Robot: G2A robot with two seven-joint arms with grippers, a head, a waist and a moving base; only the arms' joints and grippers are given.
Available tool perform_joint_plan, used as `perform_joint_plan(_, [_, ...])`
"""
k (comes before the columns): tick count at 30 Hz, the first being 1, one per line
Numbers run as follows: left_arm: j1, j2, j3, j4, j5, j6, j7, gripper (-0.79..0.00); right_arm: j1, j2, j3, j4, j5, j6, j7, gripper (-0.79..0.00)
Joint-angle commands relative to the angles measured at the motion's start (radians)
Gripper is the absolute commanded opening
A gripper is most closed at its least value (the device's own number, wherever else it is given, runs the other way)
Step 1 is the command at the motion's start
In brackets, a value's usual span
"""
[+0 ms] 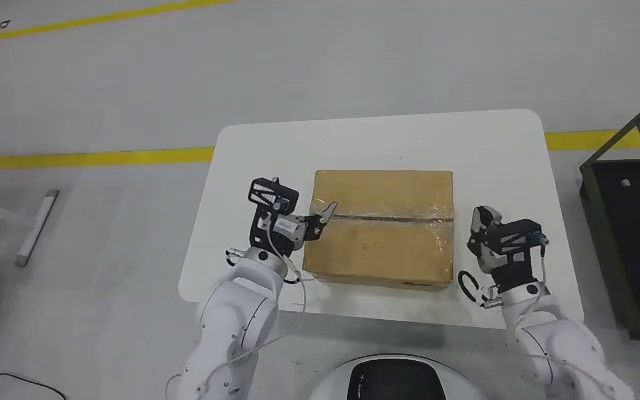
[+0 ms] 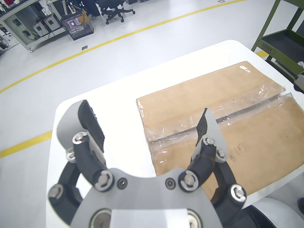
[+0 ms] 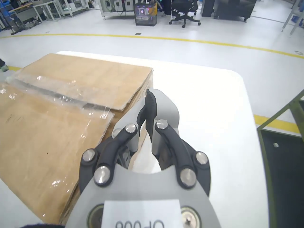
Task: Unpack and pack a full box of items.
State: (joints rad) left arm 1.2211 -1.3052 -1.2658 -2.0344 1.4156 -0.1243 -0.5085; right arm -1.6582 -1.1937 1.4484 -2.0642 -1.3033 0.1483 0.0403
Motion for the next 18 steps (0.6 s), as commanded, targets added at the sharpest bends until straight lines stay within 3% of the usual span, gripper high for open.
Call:
perform_joint_plan(1, [0.016, 0.000, -0.004, -0.013, -0.004, 0.002, 0.048, 0.000, -0.038, 0.004, 0.049, -0.062, -0.019, -0.003, 0.006, -0.785])
perform_joint_plan(6, [0.107, 0.008, 0.000, -0.042, 0.117, 0.001, 0.187, 0.000, -0.173, 0.011, 0.161, -0.192, -0.081, -0.023, 0.015, -0.785])
perform_joint_plan(10, [0.195, 0.013, -0.019, -0.064, 0.127, 0.017, 0.191, 0.000, -0.289, 0.009, 0.228, -0.255, -0.073, -0.025, 0.003, -0.767])
perform_joint_plan(12, [0.233, 0.016, -0.035, -0.077, 0.137, 0.018, 0.186, 0.000, -0.344, 0.008, 0.249, -0.272, -0.079, -0.031, -0.006, -0.717])
perform_joint_plan(13, [0.250, 0.017, -0.044, -0.085, 0.142, 0.022, 0.181, 0.000, -0.369, 0.007, 0.256, -0.281, -0.081, -0.031, -0.012, -0.643])
perform_joint_plan(14, [0.265, 0.019, -0.053, -0.093, 0.150, 0.026, 0.174, 0.000, -0.392, 0.005, 0.259, -0.286, -0.075, -0.031, -0.015, -0.268])
perform_joint_plan(15, [0.276, 0.020, -0.060, -0.102, 0.156, 0.024, 0.168, 0.000, -0.408, 0.004, 0.259, -0.286, -0.066, -0.034, -0.021, 0.000])
perform_joint_plan(16, [0.276, 0.020, -0.060, -0.102, 0.156, 0.024, 0.168, 0.000, -0.412, 0.003, 0.260, -0.286, -0.064, -0.033, -0.022, 0.000])
perform_joint_plan(17, [0.275, 0.020, -0.059, -0.101, 0.155, 0.025, 0.169, 0.000, -0.409, 0.004, 0.260, -0.286, -0.067, -0.033, -0.020, -0.587])
perform_joint_plan(18, [0.277, 0.020, -0.060, -0.103, 0.156, 0.025, 0.167, 0.000, -0.414, 0.003, 0.260, -0.286, -0.064, -0.033, -0.022, -0.525])
